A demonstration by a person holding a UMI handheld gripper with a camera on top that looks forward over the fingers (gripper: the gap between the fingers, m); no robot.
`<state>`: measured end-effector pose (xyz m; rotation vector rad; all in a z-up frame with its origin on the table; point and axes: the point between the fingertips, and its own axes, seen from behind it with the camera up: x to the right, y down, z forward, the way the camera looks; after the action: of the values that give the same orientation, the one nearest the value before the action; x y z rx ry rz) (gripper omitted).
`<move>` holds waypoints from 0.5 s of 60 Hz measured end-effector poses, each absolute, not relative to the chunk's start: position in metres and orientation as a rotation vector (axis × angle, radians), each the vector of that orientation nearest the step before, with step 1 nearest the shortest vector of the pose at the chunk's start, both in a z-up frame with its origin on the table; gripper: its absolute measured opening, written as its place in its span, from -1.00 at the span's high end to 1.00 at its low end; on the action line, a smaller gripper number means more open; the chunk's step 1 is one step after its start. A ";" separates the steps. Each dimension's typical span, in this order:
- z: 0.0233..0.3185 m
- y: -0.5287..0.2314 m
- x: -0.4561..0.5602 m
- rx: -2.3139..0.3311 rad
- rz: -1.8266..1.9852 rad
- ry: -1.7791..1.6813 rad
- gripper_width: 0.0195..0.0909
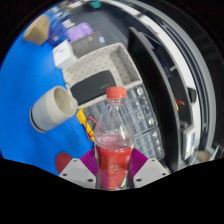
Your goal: Pour water
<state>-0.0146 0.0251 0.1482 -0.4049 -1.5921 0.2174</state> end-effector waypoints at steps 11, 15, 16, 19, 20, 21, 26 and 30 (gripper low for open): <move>0.153 0.019 -0.034 -0.101 -0.046 -1.623 0.50; 0.156 0.017 -0.040 -0.011 -0.121 -1.623 0.50; 0.156 0.018 -0.039 0.009 -0.139 -1.621 0.50; 0.158 0.017 -0.041 0.074 -0.204 -1.616 0.50; 0.159 0.016 -0.042 0.096 -0.223 -1.611 0.50; 0.161 0.015 -0.043 0.118 -0.241 -1.604 0.50; 0.167 0.012 -0.048 0.229 -0.335 -1.572 0.50; 0.172 0.009 -0.048 0.294 -0.391 -1.541 0.49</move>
<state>-0.0481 0.0087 0.1715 0.2940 -1.5405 -0.3914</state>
